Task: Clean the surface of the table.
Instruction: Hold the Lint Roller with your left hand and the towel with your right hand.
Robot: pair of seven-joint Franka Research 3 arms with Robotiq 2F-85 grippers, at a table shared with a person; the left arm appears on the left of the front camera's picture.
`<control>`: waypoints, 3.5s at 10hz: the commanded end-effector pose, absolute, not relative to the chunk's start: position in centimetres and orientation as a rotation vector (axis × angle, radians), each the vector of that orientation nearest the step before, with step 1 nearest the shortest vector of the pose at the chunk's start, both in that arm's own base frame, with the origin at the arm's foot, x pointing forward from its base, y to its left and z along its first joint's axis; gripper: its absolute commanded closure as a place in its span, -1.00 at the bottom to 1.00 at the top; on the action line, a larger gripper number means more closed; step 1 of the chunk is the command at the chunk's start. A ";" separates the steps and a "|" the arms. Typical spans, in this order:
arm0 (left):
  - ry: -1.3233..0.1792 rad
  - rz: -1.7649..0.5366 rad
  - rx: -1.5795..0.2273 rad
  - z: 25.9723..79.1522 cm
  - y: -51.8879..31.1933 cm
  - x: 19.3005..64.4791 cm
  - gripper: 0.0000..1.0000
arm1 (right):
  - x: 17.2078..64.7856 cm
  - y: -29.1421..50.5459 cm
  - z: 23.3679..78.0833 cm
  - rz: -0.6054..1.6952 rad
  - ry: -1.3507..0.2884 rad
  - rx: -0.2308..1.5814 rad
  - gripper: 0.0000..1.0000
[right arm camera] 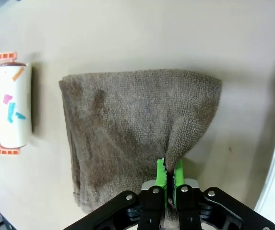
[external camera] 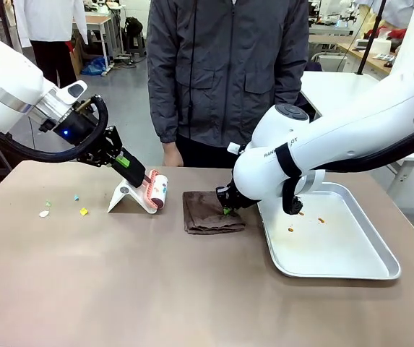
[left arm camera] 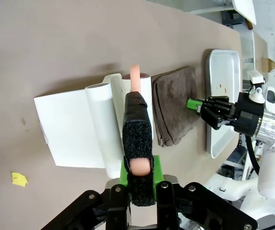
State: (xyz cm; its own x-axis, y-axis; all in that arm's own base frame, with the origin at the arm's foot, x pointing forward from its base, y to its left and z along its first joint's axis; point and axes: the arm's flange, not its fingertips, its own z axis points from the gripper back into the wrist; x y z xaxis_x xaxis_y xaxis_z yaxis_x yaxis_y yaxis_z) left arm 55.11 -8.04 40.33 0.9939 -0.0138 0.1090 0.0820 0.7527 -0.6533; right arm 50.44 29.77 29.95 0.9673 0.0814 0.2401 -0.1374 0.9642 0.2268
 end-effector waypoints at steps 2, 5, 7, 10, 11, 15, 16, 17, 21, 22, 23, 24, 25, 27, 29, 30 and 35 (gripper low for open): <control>-0.107 -0.054 -0.704 40.7 -8.4 55.3 1.00 | 50.7 30.5 29.1 0.094 -0.225 0.216 1.00; -0.151 -0.071 -0.817 41.9 -8.0 54.2 1.00 | 50.8 29.1 30.3 0.114 -0.252 0.332 1.00; -0.195 -0.075 -0.932 43.8 -7.0 52.4 1.00 | 50.8 26.2 32.9 0.117 -0.207 0.564 1.00; -0.213 -0.113 -1.059 46.3 -3.8 49.6 1.00 | 49.5 21.8 37.0 0.157 -0.114 0.884 1.00; -0.211 -0.145 -1.135 46.9 -1.5 48.4 1.00 | 48.5 20.6 38.0 0.159 -0.066 0.950 1.00; -0.269 -0.117 -1.383 47.0 12.6 41.3 1.00 | 42.9 15.5 40.2 0.190 0.024 1.175 1.00; -0.279 -0.141 -1.407 46.1 15.0 39.3 1.00 | 41.0 14.1 40.5 0.141 0.022 1.121 1.00; -0.285 -0.152 -1.415 44.8 17.8 37.0 1.00 | 38.8 11.9 41.0 0.093 -0.025 1.123 1.00; -0.326 0.000 -1.507 40.5 26.1 31.9 1.00 | 33.9 -1.4 41.5 -0.131 -0.229 1.362 1.00; -0.336 0.000 -1.492 39.7 27.4 31.2 1.00 | 33.6 -4.8 40.9 -0.203 -0.263 1.392 1.00; -0.359 0.027 -1.508 38.6 29.4 30.7 1.00 | 33.5 -8.2 40.1 -0.283 -0.293 1.402 1.00; -0.371 0.021 -1.464 37.3 30.9 30.1 1.00 | 33.8 -11.1 39.2 -0.307 -0.300 1.423 1.00; -0.400 0.053 -1.469 35.8 32.6 29.6 1.00 | 34.0 -13.0 38.6 -0.299 -0.309 1.450 1.00; -0.354 0.126 -1.417 33.7 34.3 28.8 1.00 | 34.6 -15.6 37.7 -0.213 -0.364 1.476 1.00; -0.371 0.178 -1.464 33.4 33.7 29.6 1.00 | 35.5 -16.2 37.0 -0.179 -0.410 1.513 1.00; -0.399 0.232 -1.487 33.3 33.0 30.4 1.00 | 35.8 -16.1 36.5 -0.160 -0.464 1.510 1.00; -0.358 0.165 -1.442 32.6 34.2 29.0 1.00 | 34.6 -15.3 37.2 -0.235 -0.373 1.475 1.00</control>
State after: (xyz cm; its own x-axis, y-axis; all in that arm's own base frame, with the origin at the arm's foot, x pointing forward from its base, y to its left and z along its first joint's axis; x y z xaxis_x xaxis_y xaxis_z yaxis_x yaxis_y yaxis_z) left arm 29.42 34.07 32.39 0.9350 0.3315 0.1261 0.0901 0.1217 -0.9885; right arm 35.05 -15.57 36.55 0.9210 -0.3703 0.1211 -0.0959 0.0858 0.9917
